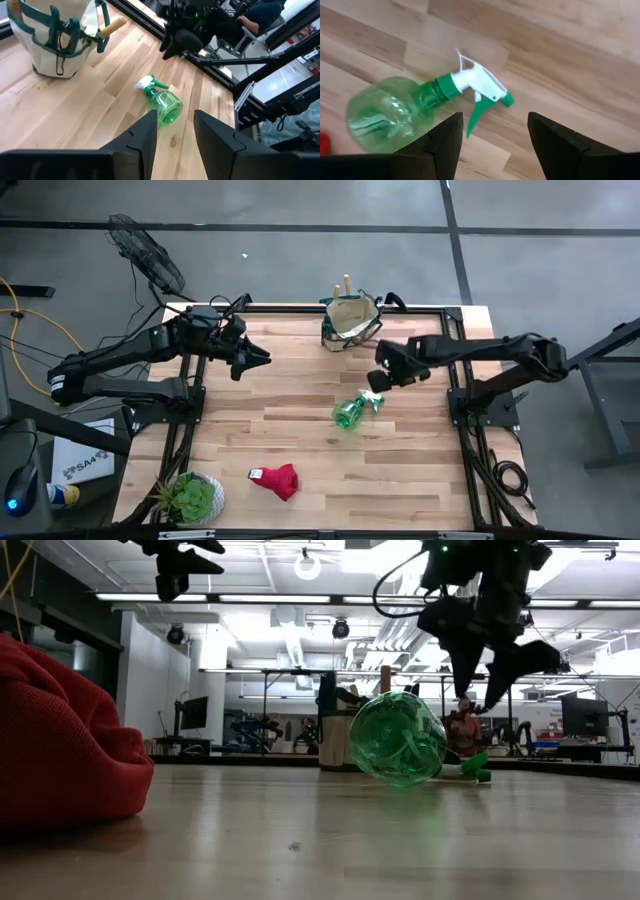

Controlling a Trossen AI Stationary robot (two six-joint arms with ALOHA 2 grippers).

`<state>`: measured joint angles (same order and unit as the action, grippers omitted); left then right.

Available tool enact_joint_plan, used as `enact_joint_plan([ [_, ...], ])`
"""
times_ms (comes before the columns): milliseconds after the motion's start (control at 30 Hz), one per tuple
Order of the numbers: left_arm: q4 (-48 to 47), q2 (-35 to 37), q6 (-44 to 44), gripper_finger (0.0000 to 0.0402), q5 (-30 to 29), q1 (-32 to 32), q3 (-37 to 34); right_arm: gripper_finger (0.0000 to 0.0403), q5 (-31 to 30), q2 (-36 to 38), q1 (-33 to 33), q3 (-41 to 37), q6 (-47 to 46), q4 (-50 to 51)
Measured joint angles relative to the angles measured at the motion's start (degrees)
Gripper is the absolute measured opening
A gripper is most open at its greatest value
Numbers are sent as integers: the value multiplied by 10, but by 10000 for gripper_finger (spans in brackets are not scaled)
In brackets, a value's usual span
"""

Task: Pick & Place Garden tools in Gardening bag
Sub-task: Put the spray bottle into the gardening bag

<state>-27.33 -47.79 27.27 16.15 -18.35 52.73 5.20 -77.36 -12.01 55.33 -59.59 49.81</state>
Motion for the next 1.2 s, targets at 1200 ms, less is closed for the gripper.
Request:
enact_joint_plan([
  [1200, -3, 0, -19, 127, 24, 0, 0, 214, -190, -78, 219, -143, -293, -232],
])
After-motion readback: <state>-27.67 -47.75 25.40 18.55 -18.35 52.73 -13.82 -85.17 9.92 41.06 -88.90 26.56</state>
